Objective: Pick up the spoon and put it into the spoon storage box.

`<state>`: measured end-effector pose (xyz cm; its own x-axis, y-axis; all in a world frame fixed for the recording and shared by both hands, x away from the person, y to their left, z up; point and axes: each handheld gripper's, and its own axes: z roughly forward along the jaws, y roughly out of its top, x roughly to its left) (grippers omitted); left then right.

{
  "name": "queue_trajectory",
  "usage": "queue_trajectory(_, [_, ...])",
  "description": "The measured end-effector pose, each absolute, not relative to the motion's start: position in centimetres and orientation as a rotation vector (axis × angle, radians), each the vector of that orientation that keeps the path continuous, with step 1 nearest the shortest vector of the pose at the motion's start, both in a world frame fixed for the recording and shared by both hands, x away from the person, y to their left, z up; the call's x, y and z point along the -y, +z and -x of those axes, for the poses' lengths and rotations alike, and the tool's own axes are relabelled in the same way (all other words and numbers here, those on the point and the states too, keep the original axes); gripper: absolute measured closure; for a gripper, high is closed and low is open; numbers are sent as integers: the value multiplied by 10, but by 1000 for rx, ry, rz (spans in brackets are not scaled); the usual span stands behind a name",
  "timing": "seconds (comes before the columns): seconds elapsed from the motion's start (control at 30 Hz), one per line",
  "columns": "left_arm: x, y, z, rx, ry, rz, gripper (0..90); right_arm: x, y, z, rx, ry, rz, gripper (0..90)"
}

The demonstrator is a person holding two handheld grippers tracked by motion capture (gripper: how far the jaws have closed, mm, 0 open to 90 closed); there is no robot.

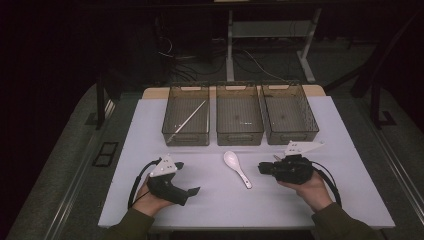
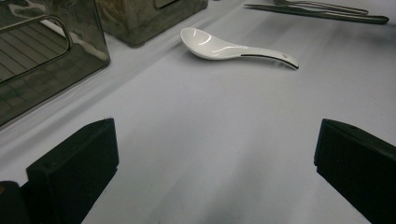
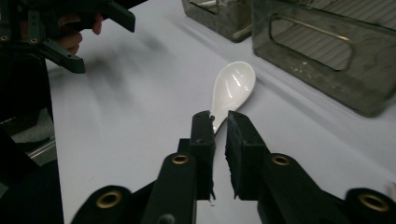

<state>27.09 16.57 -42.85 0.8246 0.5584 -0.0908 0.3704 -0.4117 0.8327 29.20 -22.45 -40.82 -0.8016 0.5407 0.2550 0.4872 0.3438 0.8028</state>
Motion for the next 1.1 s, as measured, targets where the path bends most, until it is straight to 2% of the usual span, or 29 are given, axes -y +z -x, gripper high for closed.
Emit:
queue_trajectory(0.13, [-166, -428, -271, -684, 250, -2049, 0, 210, -412, -293, -2563, 1468, -932, 895])
queue_trajectory(0.57, [-166, -428, -271, -680, 250, -2050, 0, 169, -431, -289, -2682, 1345, -860, 898])
queue_trajectory(1.1, [-166, -429, -272, -675, 246, -2051, 0, 163, -444, -288, -2717, 1184, -826, 899])
